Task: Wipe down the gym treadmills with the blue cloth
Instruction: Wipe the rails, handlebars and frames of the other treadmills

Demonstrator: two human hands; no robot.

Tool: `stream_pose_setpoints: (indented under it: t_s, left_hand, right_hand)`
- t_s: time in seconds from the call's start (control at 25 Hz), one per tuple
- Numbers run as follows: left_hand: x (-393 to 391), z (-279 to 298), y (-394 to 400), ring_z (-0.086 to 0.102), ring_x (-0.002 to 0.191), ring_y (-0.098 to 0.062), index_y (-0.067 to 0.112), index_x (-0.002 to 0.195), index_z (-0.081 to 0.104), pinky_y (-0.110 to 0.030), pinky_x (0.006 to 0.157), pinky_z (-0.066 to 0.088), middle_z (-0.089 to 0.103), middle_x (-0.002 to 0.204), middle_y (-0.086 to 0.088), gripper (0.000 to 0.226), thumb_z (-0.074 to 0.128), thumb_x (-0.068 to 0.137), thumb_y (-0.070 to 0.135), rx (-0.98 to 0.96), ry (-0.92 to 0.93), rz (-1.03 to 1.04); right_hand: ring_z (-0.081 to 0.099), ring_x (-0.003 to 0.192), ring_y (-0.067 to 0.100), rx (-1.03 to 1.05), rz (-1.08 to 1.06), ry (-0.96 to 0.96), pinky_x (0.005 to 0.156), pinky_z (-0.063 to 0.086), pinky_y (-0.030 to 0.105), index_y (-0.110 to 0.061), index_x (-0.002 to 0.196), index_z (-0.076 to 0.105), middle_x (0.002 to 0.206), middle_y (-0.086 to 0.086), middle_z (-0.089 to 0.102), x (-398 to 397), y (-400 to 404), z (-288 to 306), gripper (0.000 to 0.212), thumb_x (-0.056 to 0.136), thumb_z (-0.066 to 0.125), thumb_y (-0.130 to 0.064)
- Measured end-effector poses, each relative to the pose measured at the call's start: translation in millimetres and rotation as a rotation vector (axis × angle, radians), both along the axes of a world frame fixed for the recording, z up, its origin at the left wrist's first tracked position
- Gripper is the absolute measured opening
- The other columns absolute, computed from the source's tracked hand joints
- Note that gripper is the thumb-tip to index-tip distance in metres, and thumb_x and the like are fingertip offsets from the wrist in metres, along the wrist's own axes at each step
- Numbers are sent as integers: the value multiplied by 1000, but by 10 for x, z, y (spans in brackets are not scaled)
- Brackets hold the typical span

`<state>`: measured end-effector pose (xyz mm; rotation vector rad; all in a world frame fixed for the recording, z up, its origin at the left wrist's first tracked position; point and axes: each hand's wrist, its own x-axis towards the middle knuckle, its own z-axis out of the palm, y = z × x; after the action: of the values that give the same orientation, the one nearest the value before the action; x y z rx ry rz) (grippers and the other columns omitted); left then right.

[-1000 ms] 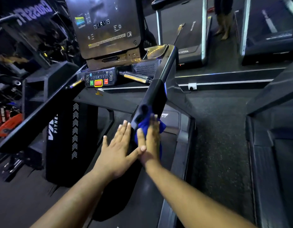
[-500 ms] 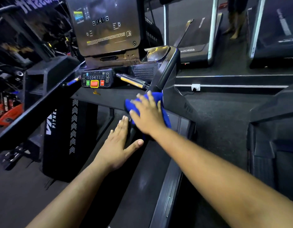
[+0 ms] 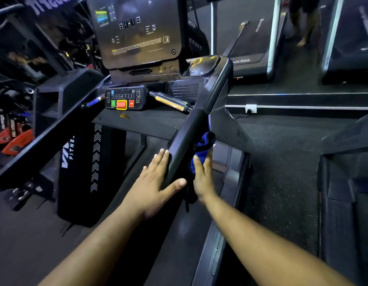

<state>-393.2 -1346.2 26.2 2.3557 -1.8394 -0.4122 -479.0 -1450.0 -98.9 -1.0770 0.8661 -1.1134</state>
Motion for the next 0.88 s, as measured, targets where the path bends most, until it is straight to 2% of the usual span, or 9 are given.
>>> stream_pose_setpoints:
  t_s: [0.04, 0.12, 0.16, 0.24, 0.32, 0.36, 0.48, 0.64, 0.88]
  left_hand:
    - [1, -1, 1, -14, 148, 2, 31, 158, -4, -33, 124, -2, -14, 162, 18, 117, 13, 64, 99, -5, -4, -5]
    - [-9, 6, -12, -13, 149, 0, 29, 158, -5, -37, 124, -1, -14, 163, 14, 117, 15, 65, 98, 3, -10, -10]
    - [-15, 11, -18, -13, 150, -2, 28, 158, -5, -39, 125, 0, -13, 164, 12, 115, 17, 67, 95, 5, -12, -12]
    - [-4, 6, -10, -12, 150, -4, 26, 158, -7, -43, 125, 1, -13, 165, 10, 111, 18, 71, 90, -11, -11, -21]
    - [10, 7, -15, -12, 151, -5, 24, 157, -13, -45, 125, 0, -16, 164, 10, 112, 17, 71, 89, -16, 4, -16]
    - [15, 1, -2, -13, 151, -5, 23, 156, -16, -46, 124, -1, -18, 164, 9, 113, 17, 71, 89, -27, 15, -15]
    - [37, 7, 20, -12, 151, -6, 21, 155, -18, -50, 123, -3, -23, 163, 6, 114, 19, 71, 88, -124, 142, 9]
    - [136, 102, 307, -8, 152, -8, 20, 157, -12, -50, 122, -3, -21, 164, 3, 113, 16, 69, 86, -244, 305, 65]
    - [429, -16, 1364, -14, 149, -2, 25, 155, -15, -48, 122, -5, -22, 161, 14, 114, 15, 66, 88, -104, 328, 21]
  right_hand:
    - [6, 152, 5, 31, 6, -12, 125, 10, 39, -18, 158, 14, 167, -4, 8, 5, 67, 14, 75, 95, 43, -44]
    - [3, 154, 15, -77, -54, 129, 126, 6, 43, -18, 157, 16, 167, 0, 9, 15, -253, 227, 71, 94, 40, -42]
    - [1, 154, 22, -195, -67, 253, 125, 5, 47, -19, 157, 19, 167, 1, 9, 28, -529, 373, 68, 95, 40, -40]
    - [-3, 154, 28, -453, -24, 623, 122, 5, 58, -26, 153, 34, 166, -2, 14, 43, -1068, 724, 57, 98, 44, -38]
    - [-1, 154, 24, -511, 77, 952, 118, 4, 65, -27, 146, 46, 163, -8, 25, 82, -1329, 1029, 49, 97, 45, -37]
    - [4, 153, 22, -511, 97, 1037, 118, 5, 65, -24, 141, 51, 160, -7, 32, 112, -1300, 1118, 47, 96, 44, -37]
    - [22, 149, 19, -571, 68, 1096, 120, 11, 59, -20, 125, 62, 149, 0, 48, 178, -905, 1167, 39, 93, 47, -37]
    - [25, 147, 18, -609, 95, 1064, 120, 11, 55, -23, 128, 61, 148, -2, 49, 142, -83, 1097, 39, 93, 50, -36]
    - [24, 148, 17, -623, 95, 1006, 121, 11, 51, -23, 131, 59, 146, -9, 50, 109, 1128, 1107, 39, 94, 51, -32]
